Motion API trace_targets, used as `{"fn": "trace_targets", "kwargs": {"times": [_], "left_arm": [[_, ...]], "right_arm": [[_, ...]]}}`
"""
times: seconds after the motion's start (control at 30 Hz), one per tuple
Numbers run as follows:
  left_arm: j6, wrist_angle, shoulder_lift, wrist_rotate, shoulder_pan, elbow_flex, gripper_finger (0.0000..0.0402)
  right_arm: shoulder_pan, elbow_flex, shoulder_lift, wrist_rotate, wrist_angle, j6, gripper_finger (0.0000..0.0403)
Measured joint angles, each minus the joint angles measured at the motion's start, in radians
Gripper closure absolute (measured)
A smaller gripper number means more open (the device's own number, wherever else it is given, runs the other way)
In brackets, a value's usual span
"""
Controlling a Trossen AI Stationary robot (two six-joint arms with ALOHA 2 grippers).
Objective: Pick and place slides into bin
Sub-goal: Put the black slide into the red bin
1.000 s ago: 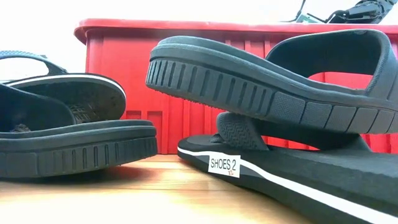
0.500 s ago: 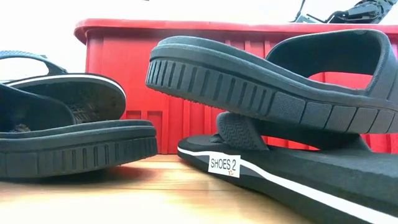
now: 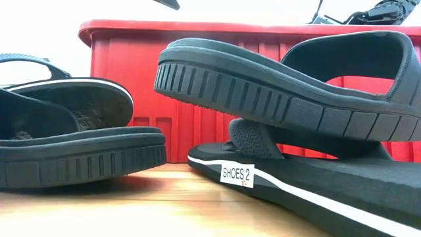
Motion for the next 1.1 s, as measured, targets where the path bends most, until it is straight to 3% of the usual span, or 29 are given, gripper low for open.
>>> {"fn": "trace_targets", "kwargs": {"times": [0.47, 1.1], "left_arm": [[-0.021, -0.040, 0.006, -0.001, -0.003, 0.002, 0.0376], [-0.022, -0.039, 0.006, -0.002, -0.015, 0.002, 0.0376]], "right_arm": [[0.000, 0.000, 0.000, 0.000, -0.022, 0.001, 0.0394], [0.000, 0.000, 0.000, 0.000, -0.023, 0.001, 0.0320]]}}
